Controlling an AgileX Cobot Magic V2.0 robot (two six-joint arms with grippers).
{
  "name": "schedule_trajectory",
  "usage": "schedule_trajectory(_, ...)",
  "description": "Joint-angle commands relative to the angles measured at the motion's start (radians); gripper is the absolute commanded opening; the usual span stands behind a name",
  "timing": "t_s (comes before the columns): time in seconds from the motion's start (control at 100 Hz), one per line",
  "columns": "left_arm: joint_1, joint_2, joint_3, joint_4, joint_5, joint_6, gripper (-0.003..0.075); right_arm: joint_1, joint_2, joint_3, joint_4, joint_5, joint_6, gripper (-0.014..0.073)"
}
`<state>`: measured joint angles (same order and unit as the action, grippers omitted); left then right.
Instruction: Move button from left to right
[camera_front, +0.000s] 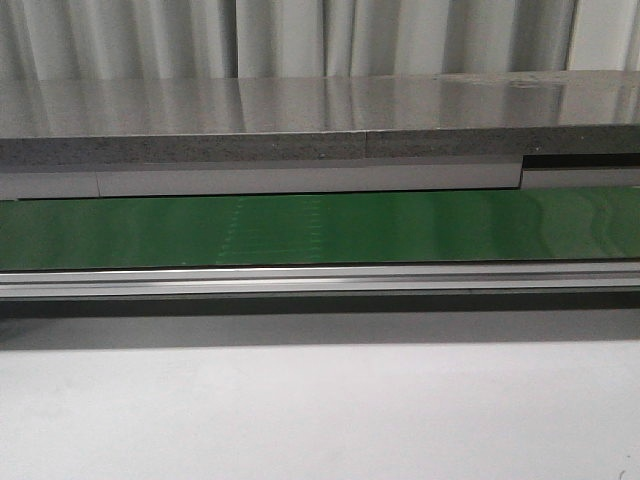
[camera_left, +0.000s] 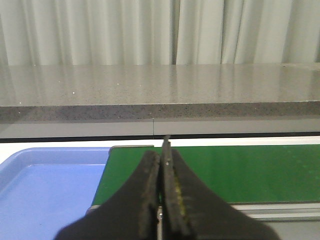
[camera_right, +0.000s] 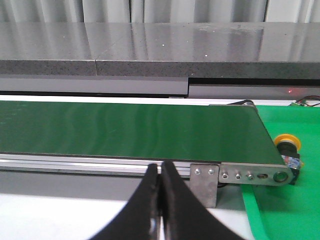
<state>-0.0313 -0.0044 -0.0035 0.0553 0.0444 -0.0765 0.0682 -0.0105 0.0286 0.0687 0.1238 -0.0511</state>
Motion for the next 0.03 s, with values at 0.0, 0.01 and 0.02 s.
schedule_trajectory(0.0, 0.001, -0.033, 0.058, -0.004, -0.076, -0.011, -0.002, -0.001, -0.02, -0.015, -0.004, -0.086, -0.004, -0.0068)
schedule_trajectory(0.01, 0.001, -0.033, 0.058, -0.004, -0.076, -0.011, -0.002, -0.001, -0.02, -0.015, -0.004, -0.086, -0.004, -0.0068)
schedule_trajectory(0.02, 0.001, -0.033, 0.058, -0.004, -0.076, -0.011, -0.002, -0.001, -0.02, -0.015, -0.004, -0.086, -0.004, -0.0068)
